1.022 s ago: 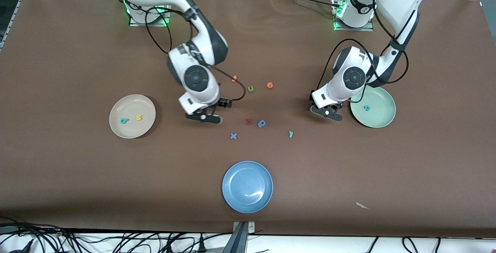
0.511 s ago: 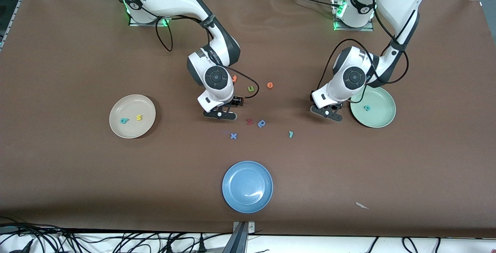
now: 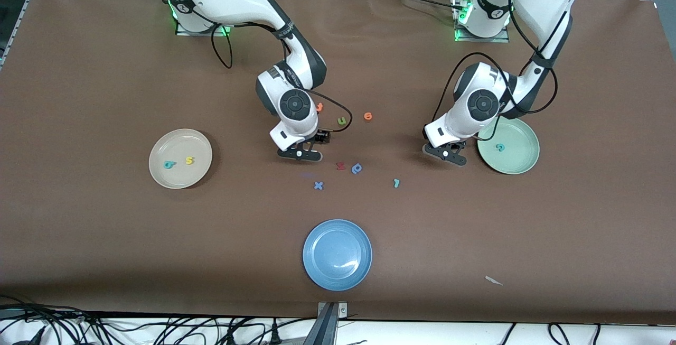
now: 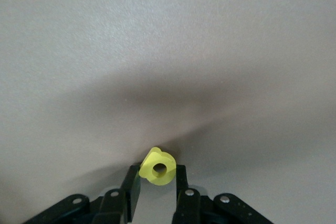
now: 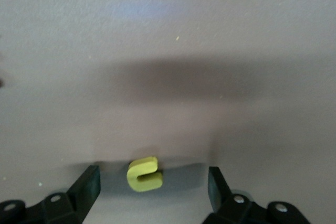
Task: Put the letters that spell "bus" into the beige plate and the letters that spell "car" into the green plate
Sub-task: 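Place the yellow c in the beige plate while the left gripper places the d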
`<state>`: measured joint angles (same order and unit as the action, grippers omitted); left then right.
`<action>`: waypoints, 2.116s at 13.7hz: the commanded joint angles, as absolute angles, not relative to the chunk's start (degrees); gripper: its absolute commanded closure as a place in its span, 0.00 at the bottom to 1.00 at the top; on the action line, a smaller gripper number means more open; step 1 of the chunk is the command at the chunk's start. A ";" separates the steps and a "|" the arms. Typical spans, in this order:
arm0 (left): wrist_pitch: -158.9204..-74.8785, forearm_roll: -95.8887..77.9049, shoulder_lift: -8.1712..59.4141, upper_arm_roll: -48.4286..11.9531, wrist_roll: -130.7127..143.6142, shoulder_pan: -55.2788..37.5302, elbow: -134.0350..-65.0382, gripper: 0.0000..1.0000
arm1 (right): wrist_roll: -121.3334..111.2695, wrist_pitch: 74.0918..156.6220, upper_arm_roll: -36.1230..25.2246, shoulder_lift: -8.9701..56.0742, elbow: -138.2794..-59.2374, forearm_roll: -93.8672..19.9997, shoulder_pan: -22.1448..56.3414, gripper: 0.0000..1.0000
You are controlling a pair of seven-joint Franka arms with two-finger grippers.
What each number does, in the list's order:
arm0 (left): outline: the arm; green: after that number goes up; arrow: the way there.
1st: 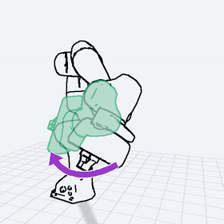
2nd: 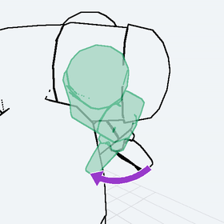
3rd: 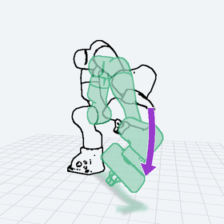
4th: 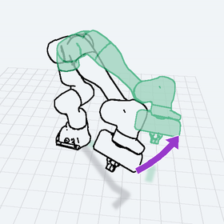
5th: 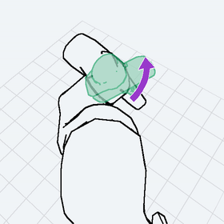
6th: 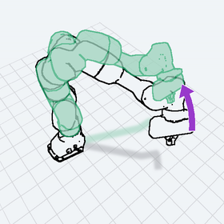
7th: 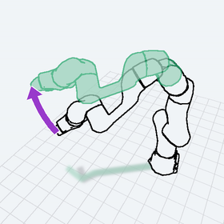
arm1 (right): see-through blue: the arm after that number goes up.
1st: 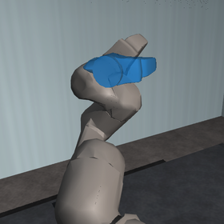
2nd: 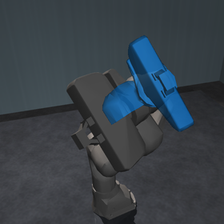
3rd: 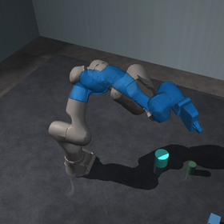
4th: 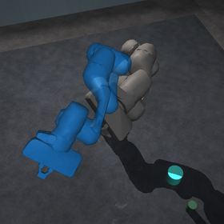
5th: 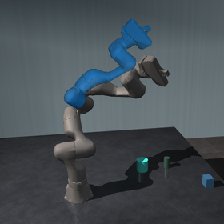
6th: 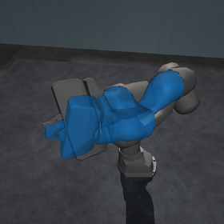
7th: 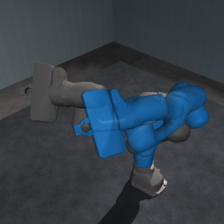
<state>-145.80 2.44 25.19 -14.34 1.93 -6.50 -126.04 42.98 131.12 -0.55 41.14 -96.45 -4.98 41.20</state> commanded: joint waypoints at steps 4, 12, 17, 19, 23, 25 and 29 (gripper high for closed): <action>-138.00 3.87 16.97 -13.80 -1.31 -2.91 -126.21 0.91 | 42.01 132.19 -0.35 40.69 -97.38 -5.98 41.66 0.46; -134.74 3.78 14.06 -2.91 -22.32 0.52 -128.14 0.86 | 39.90 133.59 -0.35 40.69 -97.65 -5.80 41.57 0.78; -134.74 3.08 14.15 -2.55 -21.36 0.53 -128.85 0.41 | 39.99 131.67 -0.61 38.95 -97.03 -5.89 41.31 0.96; -134.74 2.99 14.06 -2.55 -21.36 0.53 -128.85 0.25 | 39.47 127.20 -2.10 36.05 -96.68 -5.89 40.26 0.96; -134.74 2.55 14.15 -3.33 -21.01 0.09 -128.24 0.25 | 33.42 116.84 -10.17 30.60 -96.68 -5.98 40.25 0.96; -135.52 -3.83 14.85 -9.28 -20.48 -0.17 -127.10 0.25 | 26.58 111.47 -15.88 28.75 -96.68 -5.98 40.25 0.96; -137.28 -10.98 20.81 -12.92 -11.01 -5.07 -121.57 0.25 | 8.66 106.17 -27.48 28.65 -98.78 -5.98 40.17 0.96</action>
<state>-136.64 -8.71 16.52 -12.57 -14.81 -2.42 -126.02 15.63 107.12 -23.66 29.35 -96.13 -5.00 39.76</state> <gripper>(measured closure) 0.247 0.718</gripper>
